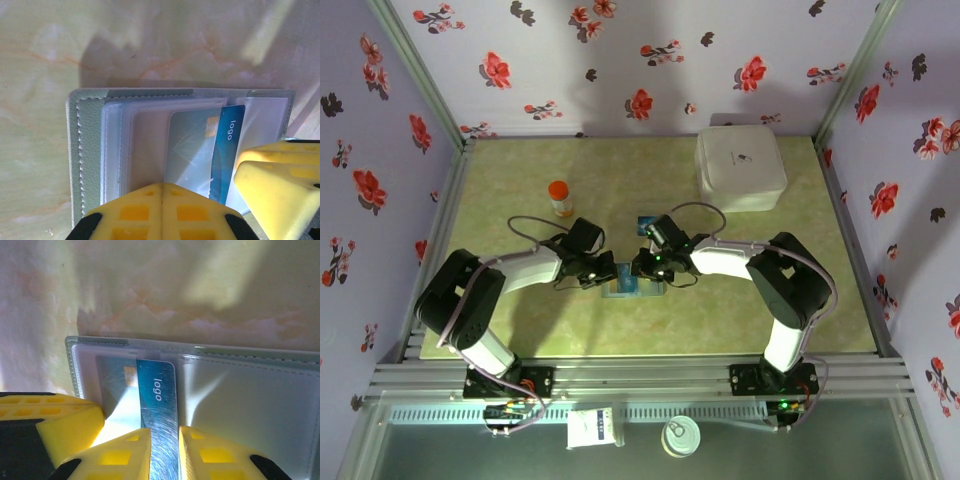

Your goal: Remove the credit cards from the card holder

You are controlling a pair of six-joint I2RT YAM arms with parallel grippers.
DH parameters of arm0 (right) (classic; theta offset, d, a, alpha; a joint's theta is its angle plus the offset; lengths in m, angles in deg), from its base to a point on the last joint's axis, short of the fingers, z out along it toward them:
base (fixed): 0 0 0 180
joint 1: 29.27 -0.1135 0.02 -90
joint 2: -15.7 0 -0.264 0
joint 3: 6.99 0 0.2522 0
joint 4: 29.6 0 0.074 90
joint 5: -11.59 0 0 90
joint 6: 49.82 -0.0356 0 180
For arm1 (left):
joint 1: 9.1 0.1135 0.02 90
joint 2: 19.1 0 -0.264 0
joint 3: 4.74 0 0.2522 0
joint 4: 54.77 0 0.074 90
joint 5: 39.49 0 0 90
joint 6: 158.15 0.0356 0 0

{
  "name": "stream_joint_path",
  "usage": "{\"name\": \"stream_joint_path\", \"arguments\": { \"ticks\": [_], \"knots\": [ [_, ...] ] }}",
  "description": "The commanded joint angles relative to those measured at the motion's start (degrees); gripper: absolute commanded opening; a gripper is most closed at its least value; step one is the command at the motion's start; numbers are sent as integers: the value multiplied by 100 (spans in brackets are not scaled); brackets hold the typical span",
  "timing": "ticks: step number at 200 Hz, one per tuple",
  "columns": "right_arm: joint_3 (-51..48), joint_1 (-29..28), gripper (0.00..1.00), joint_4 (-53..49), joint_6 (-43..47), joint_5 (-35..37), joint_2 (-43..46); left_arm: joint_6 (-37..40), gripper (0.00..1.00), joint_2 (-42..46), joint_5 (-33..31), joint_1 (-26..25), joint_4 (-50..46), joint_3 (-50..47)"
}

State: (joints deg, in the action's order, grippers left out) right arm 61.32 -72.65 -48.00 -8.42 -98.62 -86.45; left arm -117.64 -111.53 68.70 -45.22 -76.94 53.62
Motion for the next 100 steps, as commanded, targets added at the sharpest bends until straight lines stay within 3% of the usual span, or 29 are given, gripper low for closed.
{"name": "stream_joint_path", "arguments": {
  "ticks": [1,100],
  "knots": [
    [-108,40,22,215,-118,-178,-106,102,0,-144,-80,-27,-223,60],
    [-137,70,22,32,-27,50,15,68,0,-109,-132,-27,-216,-4]
  ]
}}
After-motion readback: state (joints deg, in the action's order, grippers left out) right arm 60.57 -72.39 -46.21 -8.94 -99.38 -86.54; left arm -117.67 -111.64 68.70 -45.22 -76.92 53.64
